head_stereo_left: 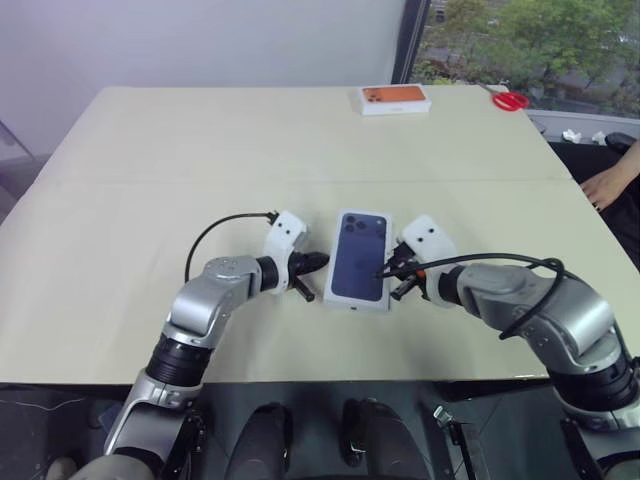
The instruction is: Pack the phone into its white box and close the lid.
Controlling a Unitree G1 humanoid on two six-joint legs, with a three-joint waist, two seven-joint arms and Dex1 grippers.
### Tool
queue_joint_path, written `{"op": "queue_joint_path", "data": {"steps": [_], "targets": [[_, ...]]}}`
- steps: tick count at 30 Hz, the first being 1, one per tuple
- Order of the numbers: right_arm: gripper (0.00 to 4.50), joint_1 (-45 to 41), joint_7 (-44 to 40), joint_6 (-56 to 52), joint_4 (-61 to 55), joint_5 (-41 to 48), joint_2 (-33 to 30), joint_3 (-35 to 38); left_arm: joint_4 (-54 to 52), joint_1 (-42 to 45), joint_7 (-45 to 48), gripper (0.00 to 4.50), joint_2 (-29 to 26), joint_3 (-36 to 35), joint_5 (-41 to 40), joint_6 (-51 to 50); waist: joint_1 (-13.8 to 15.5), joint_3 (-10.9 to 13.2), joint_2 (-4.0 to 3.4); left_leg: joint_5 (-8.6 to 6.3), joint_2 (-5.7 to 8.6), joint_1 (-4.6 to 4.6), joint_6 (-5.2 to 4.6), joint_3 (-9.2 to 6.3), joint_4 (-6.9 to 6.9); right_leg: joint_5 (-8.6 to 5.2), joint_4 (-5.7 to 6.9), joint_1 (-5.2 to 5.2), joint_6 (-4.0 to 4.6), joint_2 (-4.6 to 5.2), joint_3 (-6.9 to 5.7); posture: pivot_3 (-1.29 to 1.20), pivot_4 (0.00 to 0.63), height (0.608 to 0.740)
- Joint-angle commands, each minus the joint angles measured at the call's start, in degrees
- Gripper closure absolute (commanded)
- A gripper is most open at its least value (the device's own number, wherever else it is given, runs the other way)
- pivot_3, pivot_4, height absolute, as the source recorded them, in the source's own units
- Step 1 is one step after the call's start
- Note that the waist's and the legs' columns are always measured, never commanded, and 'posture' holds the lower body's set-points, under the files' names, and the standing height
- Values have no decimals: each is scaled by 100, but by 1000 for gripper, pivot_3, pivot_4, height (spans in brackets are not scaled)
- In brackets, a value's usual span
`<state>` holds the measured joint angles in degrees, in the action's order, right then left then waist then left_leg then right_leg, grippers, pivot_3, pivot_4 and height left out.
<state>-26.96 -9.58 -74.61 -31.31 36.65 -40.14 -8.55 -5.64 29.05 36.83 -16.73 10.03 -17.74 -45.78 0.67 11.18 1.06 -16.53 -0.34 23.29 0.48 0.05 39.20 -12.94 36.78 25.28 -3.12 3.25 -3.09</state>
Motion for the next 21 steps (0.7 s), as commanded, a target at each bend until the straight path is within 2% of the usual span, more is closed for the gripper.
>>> {"op": "queue_joint_path", "data": {"steps": [1, 21], "targets": [[4500, 2, -137, 46, -296, -82, 88, 120, -132, 126, 92, 4449, 103, 17, -142, 92, 3, 0, 0, 0, 0, 0, 0, 0, 0, 0, 0, 0, 0, 0, 0, 0, 150, 740], [4500, 112, -409, 76, -250, -690, 218, 119, -200, 16, 231, 4449, -174, 261, -15, 123, 3, 0, 0, 0, 1, -1, 0, 0, 0, 0, 2, 0, 0, 0, 0, 0, 150, 740]]}}
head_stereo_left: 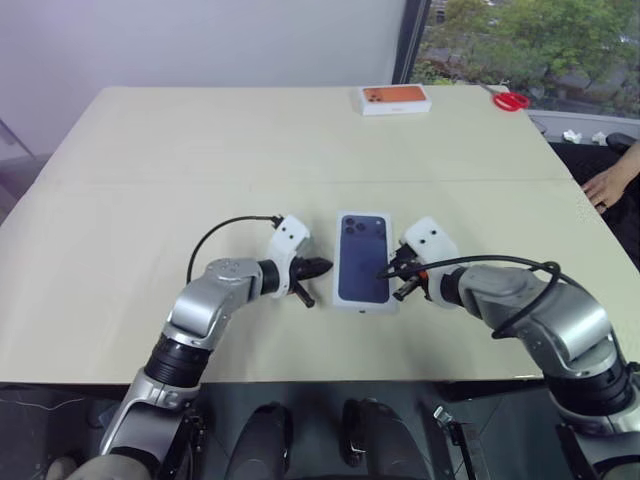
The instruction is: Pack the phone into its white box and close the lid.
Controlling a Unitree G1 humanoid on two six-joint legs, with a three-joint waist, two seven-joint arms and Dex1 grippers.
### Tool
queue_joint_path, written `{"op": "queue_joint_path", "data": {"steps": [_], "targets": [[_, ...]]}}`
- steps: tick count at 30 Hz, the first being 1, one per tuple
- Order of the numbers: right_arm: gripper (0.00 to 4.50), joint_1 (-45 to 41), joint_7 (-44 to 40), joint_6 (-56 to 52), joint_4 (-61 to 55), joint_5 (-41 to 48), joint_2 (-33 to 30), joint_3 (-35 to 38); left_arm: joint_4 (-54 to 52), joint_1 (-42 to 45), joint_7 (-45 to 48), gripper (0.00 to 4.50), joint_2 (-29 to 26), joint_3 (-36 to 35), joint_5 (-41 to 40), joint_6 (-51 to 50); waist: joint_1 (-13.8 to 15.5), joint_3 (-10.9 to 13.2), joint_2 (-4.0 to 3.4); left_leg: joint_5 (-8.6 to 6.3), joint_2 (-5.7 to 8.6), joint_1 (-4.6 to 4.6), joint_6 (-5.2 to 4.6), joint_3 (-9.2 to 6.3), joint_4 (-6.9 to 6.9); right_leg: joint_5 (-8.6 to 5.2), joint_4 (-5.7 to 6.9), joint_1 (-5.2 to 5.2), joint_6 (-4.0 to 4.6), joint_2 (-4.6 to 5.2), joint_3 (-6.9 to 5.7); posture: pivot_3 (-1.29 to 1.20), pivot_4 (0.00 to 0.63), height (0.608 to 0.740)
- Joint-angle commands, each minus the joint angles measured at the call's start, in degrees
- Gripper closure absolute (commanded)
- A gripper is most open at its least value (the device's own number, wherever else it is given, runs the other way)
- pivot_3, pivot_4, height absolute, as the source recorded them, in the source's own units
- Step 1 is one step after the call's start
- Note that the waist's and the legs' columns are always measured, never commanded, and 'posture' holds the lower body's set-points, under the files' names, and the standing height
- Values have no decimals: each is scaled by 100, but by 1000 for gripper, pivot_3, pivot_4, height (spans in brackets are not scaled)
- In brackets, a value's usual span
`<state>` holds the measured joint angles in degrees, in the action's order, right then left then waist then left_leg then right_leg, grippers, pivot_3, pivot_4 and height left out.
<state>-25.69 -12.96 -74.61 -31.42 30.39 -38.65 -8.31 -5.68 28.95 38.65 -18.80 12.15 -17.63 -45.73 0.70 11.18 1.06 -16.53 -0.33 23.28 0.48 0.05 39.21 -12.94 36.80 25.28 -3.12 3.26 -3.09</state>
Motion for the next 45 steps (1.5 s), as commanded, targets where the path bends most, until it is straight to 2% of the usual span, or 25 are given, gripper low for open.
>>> {"op": "queue_joint_path", "data": {"steps": [1, 24, 32, 38, 42, 45], "targets": [[4500, -13, -77, 74, -238, -90, 77, 97, -184, 31, 36, 4449, 34, 48, -20, 120, 0, 0, 0, 0, 0, 0, 0, 0, 0, 0, 0, 0, 0, 0, 0, 0, 150, 740], [4500, -128, -159, 65, -48, -617, 338, 252, 47, 198, -219, 4449, 300, -165, -45, 118, 0, 0, 0, 0, 4, -1, 0, 0, 1, 0, 9, 0, 0, 4, 0, 0, 150, 740], [4500, -37, -259, 15, -163, -724, 251, 277, -57, 98, -98, 4449, 110, -249, -96, 94, -1, 0, 0, 0, 5, -2, 0, 0, 1, 0, 11, 0, 0, 4, 0, 0, 150, 740], [4500, 357, -828, 604, -470, -700, -452, 720, -31, 307, 87, 4449, -43, -767, -511, 88, 6, 0, 0, 0, 5, -3, 0, -2, 2, 0, 15, 1, 0, 4, -1, 0, 150, 740], [4500, 671, -1427, 1085, -870, -372, -591, 938, 377, 820, -109, 4449, 350, -554, -315, 331, 17, -1, 1, 0, 13, -3, 0, -8, 5, -1, 14, -5, -1, 8, -5, 0, 150, 740], [4500, 745, -1612, 1015, -1172, -53, -417, 907, 737, 1087, -238, 4449, 608, -273, -73, 408, -4, -1, 2, 0, 29, -4, 0, -9, 5, -2, 13, -8, -4, 14, -6, 0, 150, 740]]}}
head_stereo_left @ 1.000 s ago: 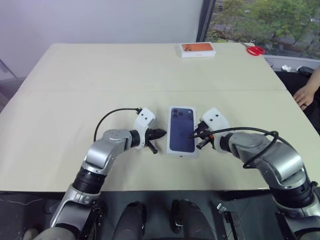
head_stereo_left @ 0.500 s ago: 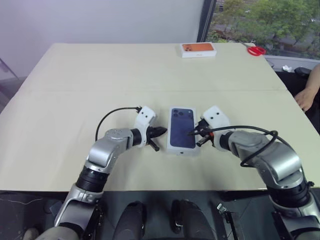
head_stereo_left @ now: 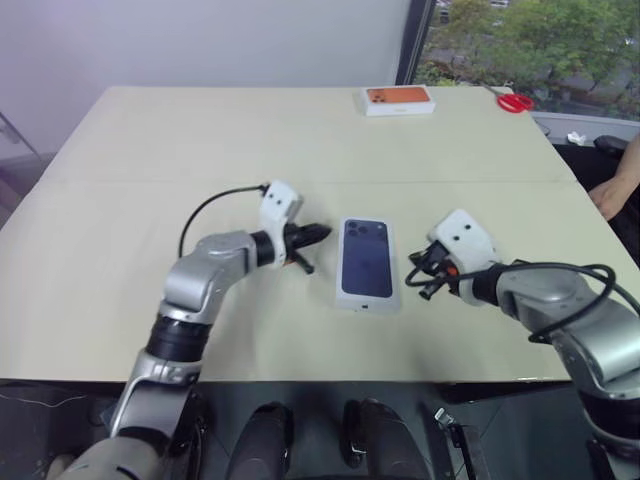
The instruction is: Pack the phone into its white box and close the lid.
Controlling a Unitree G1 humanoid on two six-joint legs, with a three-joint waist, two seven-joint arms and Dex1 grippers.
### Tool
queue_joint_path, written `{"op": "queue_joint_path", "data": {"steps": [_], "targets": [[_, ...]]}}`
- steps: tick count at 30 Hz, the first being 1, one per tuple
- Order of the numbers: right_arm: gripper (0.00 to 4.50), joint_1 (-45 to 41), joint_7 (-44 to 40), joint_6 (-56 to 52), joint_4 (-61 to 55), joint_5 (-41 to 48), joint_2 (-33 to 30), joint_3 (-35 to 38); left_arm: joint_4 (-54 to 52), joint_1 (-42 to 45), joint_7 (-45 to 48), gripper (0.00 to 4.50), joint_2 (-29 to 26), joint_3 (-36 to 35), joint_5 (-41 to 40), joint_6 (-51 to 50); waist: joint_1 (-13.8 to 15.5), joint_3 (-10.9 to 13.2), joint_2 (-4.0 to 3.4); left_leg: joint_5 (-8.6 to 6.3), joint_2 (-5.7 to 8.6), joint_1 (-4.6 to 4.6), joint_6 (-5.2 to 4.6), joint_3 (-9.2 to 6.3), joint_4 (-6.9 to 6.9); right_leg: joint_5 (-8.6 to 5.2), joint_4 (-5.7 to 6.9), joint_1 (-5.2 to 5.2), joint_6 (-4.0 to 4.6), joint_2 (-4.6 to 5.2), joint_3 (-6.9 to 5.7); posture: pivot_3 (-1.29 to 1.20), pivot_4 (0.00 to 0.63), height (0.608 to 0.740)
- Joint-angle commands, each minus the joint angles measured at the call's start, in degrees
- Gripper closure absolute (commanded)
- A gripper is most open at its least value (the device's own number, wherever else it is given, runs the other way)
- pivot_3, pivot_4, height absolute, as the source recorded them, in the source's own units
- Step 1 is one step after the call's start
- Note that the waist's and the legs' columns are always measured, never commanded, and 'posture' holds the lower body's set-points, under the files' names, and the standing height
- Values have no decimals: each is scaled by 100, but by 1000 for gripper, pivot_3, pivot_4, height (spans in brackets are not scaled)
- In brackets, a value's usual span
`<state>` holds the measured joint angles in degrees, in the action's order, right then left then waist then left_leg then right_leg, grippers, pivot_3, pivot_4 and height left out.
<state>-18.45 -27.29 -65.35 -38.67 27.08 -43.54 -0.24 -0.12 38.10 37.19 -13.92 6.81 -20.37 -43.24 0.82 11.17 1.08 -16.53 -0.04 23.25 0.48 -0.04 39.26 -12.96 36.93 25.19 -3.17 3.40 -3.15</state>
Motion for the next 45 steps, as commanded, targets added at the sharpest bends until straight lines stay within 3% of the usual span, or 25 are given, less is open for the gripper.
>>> {"op": "queue_joint_path", "data": {"steps": [1, 7, 14, 21, 30, 35, 45], "targets": [[4500, 40, -174, 40, -528, 317, 109, -2, 285, 237, -87, 4449, 159, 419, 312, 187, -26, 0, 0, 0, 2, -1, 0, 1, 0, 0, 1, 0, 0, 3, 0, 0, 150, 740], [4500, 237, 109, -379, -650, 200, 188, -754, 972, 480, -168, 4449, 254, 1093, 859, -97, -14, 0, 0, 0, 5, -19, 0, -5, -1, -1, 9, -11, 0, -1, 1, 0, 150, 740], [4500, 213, 462, -731, -363, -1, 216, -901, 765, 209, -37, 4449, 102, 1275, 907, -407, -11, -7, 0, -5, 3, -76, -8, -7, -11, -8, -4, -67, -7, 11, 1, 0, 150, 740], [4500, -63, 698, 207, -179, -334, 507, -283, 212, -84, 68, 4449, -132, -4, 358, 389, -38, -4, 0, -8, 1, -79, -13, -6, -12, -9, -1, -66, -9, 11, 4, 0, 150, 740], [4500, 346, 227, 1487, 667, -374, 442, 826, 67, -1453, 694, 4449, -1714, -1636, -39, 1265, -20, -3, -2, -8, 0, -75, -13, 0, -15, -9, -4, -62, -9, 14, 3, 0, 150, 740], [4500, 430, -45, 1740, 1087, -99, 600, 1315, 136, -1988, 866, 4449, -2174, -2016, -97, 1588, 13, -2, 0, -8, 1, -74, -13, 1, -14, -9, -6, -65, -8, 21, 3, 0, 150, 740], [4500, 747, -251, 2348, 1571, -227, 633, 1450, -204, -2627, 815, 4449, -2366, -2214, -129, 1675, -22, -2, -1, -10, -2, -75, -14, 4, -18, -9, -17, -67, -8, 24, 5, 0, 150, 740]]}}
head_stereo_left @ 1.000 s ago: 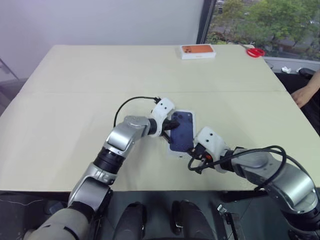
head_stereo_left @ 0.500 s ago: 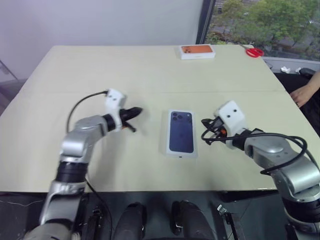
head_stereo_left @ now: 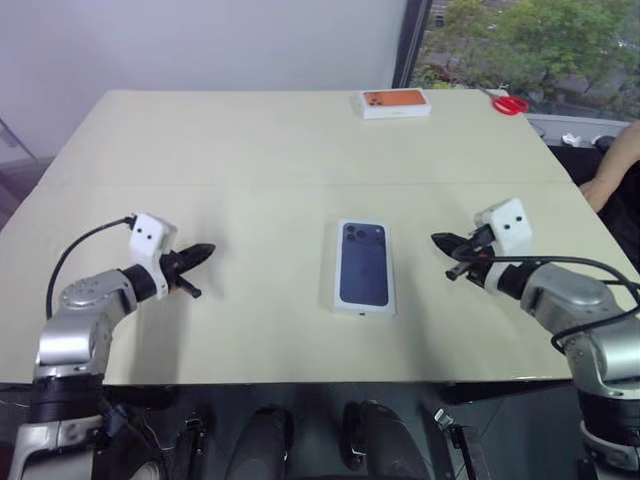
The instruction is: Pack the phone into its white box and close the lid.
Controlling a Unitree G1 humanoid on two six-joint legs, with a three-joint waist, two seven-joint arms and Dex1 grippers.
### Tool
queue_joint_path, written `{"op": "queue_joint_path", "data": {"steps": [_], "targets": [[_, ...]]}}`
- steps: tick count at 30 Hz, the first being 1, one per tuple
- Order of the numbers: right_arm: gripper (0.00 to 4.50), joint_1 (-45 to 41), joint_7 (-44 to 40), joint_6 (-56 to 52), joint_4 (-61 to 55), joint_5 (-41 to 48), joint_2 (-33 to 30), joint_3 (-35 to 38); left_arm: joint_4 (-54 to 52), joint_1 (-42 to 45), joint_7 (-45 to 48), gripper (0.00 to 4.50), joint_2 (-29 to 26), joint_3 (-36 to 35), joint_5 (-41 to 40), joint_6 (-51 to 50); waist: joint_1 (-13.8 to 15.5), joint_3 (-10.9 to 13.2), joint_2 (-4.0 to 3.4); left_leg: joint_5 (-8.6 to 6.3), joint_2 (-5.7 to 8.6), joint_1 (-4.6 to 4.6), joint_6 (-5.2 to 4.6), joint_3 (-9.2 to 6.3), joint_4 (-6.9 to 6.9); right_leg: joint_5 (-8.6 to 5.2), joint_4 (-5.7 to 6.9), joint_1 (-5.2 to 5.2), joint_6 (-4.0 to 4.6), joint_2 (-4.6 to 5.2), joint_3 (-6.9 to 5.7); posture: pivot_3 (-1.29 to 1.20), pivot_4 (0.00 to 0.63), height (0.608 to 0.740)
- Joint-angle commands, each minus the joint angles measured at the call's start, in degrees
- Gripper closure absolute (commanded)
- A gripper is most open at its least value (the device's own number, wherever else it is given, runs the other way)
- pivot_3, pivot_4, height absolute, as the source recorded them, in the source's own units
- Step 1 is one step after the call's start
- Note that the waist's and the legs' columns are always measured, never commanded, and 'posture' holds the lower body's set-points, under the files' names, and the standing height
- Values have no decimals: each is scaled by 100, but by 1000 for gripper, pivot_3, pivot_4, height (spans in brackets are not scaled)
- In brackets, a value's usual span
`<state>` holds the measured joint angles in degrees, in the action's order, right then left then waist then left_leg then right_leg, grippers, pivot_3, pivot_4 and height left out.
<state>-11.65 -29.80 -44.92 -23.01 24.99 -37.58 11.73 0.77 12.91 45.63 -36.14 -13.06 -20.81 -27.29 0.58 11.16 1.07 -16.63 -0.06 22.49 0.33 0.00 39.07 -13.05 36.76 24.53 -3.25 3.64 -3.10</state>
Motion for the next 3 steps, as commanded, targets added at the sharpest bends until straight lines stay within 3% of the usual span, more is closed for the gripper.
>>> {"op": "queue_joint_path", "data": {"steps": [1, 3], "targets": [[4500, 115, -3, 392, 36, -29, 53, 285, -320, -148, -40, 4449, -151, -228, -85, 76, 10, 0, 0, 0, -2, 0, 0, 0, 0, 0, 0, 0, 0, 1, 0, 0, 150, 740], [4500, 207, -38, 536, 112, -55, 45, 301, -320, -151, -66, 4449, -155, -218, -108, 52, 11, 0, 0, 0, -3, 0, 0, 0, 0, 0, -1, 0, 1, 0, 0, 0, 150, 740]]}}
